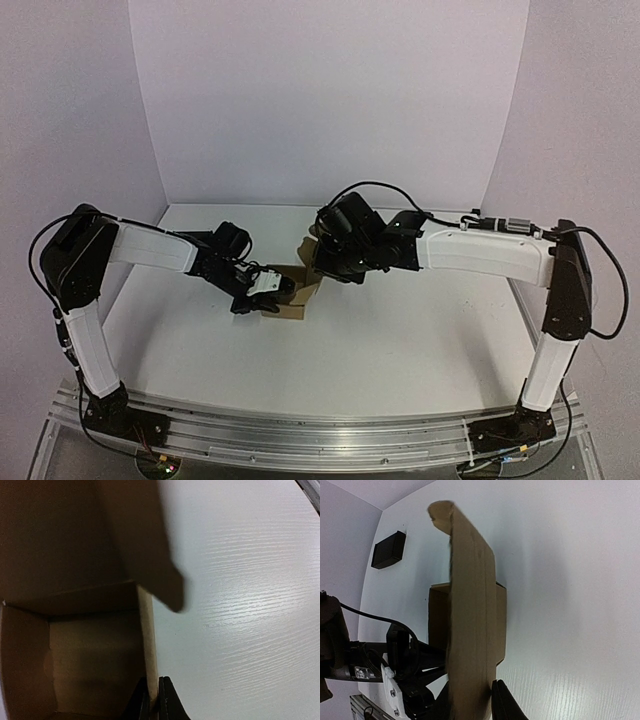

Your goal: Fold the paper box

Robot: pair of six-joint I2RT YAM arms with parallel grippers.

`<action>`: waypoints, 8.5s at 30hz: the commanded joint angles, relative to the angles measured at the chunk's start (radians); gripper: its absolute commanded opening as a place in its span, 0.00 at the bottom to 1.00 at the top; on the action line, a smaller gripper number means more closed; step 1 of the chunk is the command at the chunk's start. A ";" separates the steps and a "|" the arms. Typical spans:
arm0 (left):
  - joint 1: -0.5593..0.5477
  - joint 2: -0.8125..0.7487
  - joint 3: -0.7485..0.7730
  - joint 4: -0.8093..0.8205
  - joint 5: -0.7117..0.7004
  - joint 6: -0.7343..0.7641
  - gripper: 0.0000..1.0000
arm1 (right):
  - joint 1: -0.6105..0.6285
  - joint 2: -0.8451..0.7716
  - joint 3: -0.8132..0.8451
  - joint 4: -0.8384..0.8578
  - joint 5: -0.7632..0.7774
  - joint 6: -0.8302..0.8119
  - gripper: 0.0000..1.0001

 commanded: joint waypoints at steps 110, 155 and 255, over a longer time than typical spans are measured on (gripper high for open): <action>-0.101 -0.050 0.725 -0.784 0.445 -0.076 0.00 | 0.033 -0.313 -0.162 0.310 -0.007 -0.902 0.98; -0.011 0.049 0.150 -0.784 0.192 1.115 0.00 | -0.085 -0.455 -0.739 0.618 -0.654 -0.894 0.96; -0.040 -0.486 -0.474 0.325 0.056 -0.079 0.17 | 0.021 0.017 -0.531 0.920 -0.520 -0.730 0.59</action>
